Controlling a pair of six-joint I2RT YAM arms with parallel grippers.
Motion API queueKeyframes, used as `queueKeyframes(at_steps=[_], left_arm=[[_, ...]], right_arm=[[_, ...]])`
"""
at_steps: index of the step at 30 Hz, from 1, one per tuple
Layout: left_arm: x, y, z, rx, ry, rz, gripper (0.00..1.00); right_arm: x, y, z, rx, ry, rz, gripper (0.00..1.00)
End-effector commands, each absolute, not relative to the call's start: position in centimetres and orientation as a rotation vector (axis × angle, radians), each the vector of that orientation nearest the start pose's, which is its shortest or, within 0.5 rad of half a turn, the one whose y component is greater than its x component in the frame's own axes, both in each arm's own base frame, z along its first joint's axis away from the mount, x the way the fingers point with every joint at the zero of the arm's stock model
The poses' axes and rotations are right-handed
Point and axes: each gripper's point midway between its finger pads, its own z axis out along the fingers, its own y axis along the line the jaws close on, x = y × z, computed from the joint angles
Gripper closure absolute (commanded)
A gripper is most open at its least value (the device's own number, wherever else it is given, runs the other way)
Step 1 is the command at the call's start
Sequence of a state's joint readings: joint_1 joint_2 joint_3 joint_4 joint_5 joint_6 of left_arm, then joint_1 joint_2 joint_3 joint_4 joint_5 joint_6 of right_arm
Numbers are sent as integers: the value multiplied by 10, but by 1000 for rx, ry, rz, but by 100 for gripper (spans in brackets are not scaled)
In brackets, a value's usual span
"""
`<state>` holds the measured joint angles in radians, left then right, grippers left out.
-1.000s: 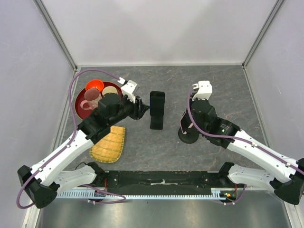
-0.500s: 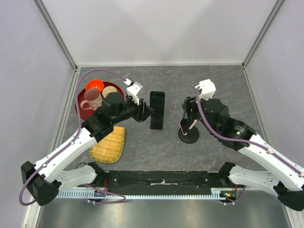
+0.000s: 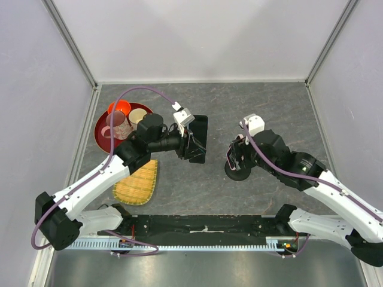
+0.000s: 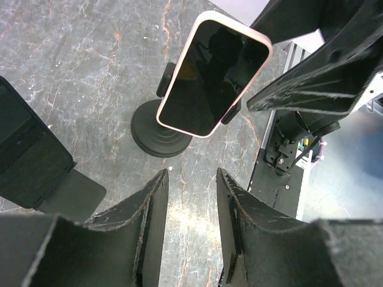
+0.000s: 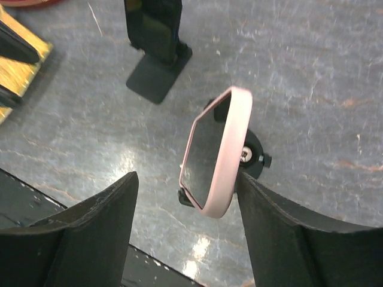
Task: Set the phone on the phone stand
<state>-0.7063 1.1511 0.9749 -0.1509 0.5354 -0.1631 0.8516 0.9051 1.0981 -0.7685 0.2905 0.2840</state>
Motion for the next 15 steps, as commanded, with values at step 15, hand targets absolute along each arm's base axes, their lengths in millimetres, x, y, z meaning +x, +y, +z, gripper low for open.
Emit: queueKeyframes(at_steps=[15], left_arm=[[204, -308, 289, 916, 1680, -1125, 56]], right_arm=[[201, 105, 230, -103, 2247, 1, 19]])
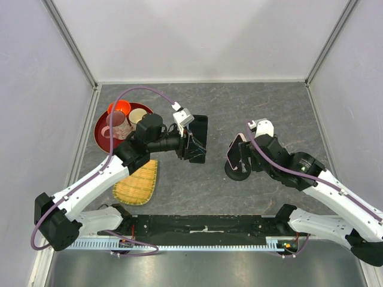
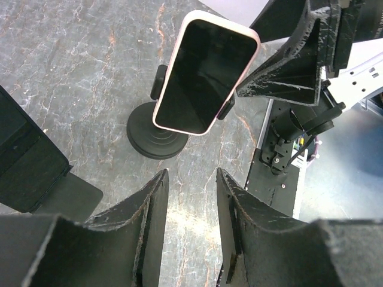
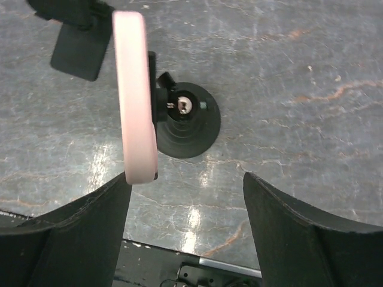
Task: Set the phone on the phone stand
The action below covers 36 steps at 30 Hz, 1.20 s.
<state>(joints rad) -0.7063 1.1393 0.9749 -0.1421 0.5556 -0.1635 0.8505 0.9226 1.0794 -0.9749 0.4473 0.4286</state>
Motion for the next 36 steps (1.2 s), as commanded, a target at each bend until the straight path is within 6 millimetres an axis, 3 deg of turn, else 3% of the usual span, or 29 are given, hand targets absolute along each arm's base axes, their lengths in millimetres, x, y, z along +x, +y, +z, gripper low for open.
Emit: queueKeyframes(at_steps=[1, 4, 8, 11, 15, 17, 19, 20, 21, 23, 28, 36], left_arm=[[204, -307, 289, 914, 1680, -1122, 56], [204, -307, 290, 911, 1679, -1122, 56], [203, -307, 289, 913, 1681, -1123, 55], [203, -307, 290, 913, 1679, -1125, 55], [201, -307, 292, 917, 1672, -1128, 55], [201, -308, 291, 917, 1675, -1131, 55], [200, -308, 292, 919, 1671, -1133, 55], [200, -308, 292, 919, 1673, -1133, 55], [199, -309, 293, 922, 1669, -1142, 55], [197, -309, 293, 929, 1664, -1152, 55], [197, -309, 293, 927, 1665, -1149, 55], [200, -308, 291, 923, 1673, -1128, 55]], right_arm=[[200, 97, 232, -79, 2239, -35, 18], [204, 79, 240, 37, 2190, -118, 21], [208, 57, 252, 203, 2116, -205, 33], [210, 46, 258, 265, 2076, -236, 36], [208, 51, 264, 262, 2072, -164, 39], [204, 62, 271, 236, 2070, -34, 37], [198, 80, 280, 91, 2066, 114, 24], [192, 112, 287, -21, 2070, 312, 19], [188, 122, 285, -156, 2062, 349, 2], [178, 142, 286, -275, 2052, 469, 2], [197, 128, 269, -275, 2091, 259, 2], [223, 109, 271, -127, 2066, 60, 2]])
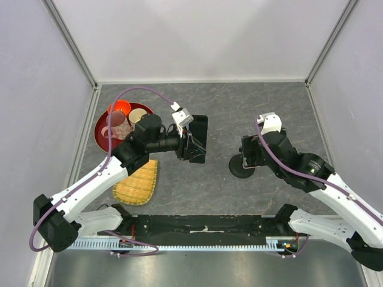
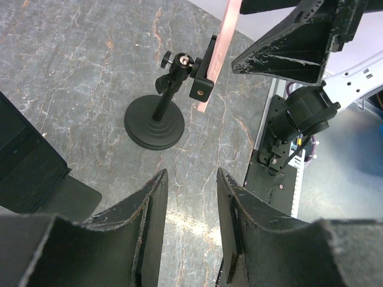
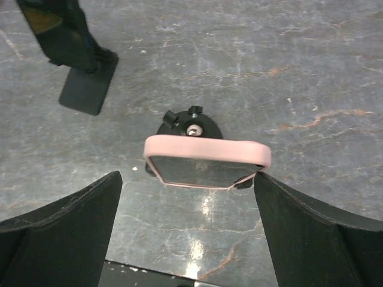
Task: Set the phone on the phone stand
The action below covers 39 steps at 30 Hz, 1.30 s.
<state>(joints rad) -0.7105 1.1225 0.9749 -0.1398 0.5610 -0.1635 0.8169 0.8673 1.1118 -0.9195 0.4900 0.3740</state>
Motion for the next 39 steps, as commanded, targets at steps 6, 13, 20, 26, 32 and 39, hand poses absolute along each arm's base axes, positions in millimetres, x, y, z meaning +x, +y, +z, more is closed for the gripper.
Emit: queueKeyframes(at_steps=[6, 13, 20, 26, 32, 39], left_arm=[[200, -309, 290, 927, 1677, -1136, 55], [199, -308, 292, 924, 1670, -1133, 55], [200, -308, 289, 925, 1679, -1129, 55], [201, -308, 291, 922, 1674, -1121, 55], [200, -308, 291, 926, 1671, -1125, 55], [202, -306, 292, 911, 1672, -1106, 55]], right_arm=[[224, 102, 270, -60, 2068, 21, 2], [231, 109, 255, -47, 2080, 18, 4], [242, 118, 245, -33, 2068, 13, 11], [245, 118, 244, -26, 2053, 3, 33], [256, 130, 254, -19, 1984, 70, 100], [284, 151, 287, -2, 1841, 117, 100]])
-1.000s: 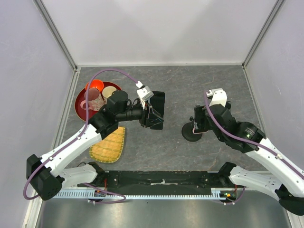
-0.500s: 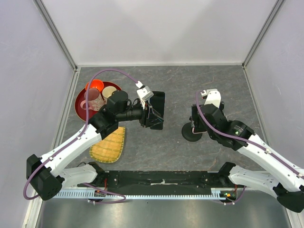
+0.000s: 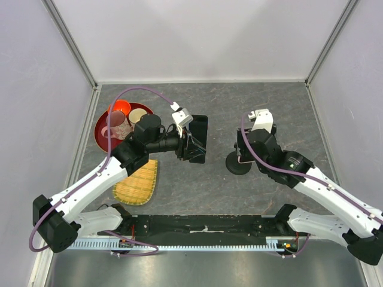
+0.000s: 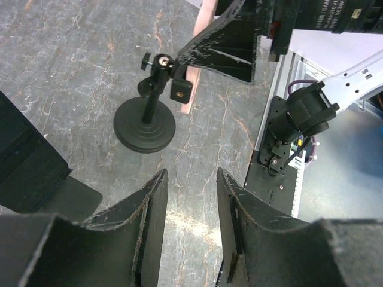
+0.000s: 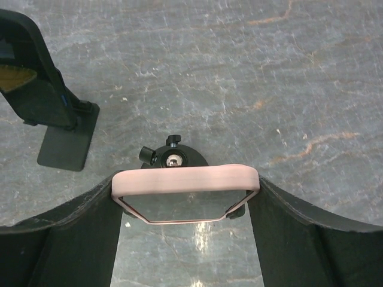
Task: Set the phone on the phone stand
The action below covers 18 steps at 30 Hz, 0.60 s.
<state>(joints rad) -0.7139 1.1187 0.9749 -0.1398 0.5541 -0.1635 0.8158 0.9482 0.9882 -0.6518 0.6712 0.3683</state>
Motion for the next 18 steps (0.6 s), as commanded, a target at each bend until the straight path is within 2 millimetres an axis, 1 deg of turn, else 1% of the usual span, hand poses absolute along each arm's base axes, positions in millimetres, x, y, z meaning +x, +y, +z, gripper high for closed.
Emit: queueKeyframes(at_steps=[1, 2, 3, 4, 6, 8, 9, 11, 12, 13, 16, 17, 18], left_arm=[[203, -306, 291, 911, 1674, -1106, 55], [204, -305, 289, 909, 1679, -1101, 55], [204, -306, 289, 909, 1680, -1098, 55], [204, -305, 290, 908, 1679, -1097, 55], [204, -305, 289, 907, 1681, -1095, 55], [205, -305, 289, 904, 1681, -1088, 55], [205, -305, 288, 906, 1684, -1089, 55], [206, -305, 288, 904, 1686, -1084, 55], [206, -304, 287, 903, 1688, -1083, 55], [206, -305, 287, 906, 1689, -1085, 55], [207, -306, 285, 906, 1698, -1090, 55], [206, -306, 286, 907, 1695, -1094, 55], [207, -307, 284, 907, 1700, -1094, 55]], right_arm=[[289, 155, 293, 2, 1815, 121, 100], [292, 158, 298, 2, 1799, 129, 100], [296, 163, 296, -5, 1797, 127, 100], [301, 165, 303, 6, 1767, 130, 100], [309, 169, 300, 5, 1766, 104, 100], [316, 172, 304, 13, 1755, 86, 100], [320, 174, 300, 11, 1762, 68, 100], [324, 172, 304, 40, 1749, 41, 100], [327, 173, 300, 42, 1753, 25, 100], [328, 170, 301, 66, 1745, 13, 100], [331, 170, 296, 93, 1745, -3, 100], [331, 168, 293, 105, 1746, -17, 100], [333, 170, 289, 107, 1752, -15, 100]])
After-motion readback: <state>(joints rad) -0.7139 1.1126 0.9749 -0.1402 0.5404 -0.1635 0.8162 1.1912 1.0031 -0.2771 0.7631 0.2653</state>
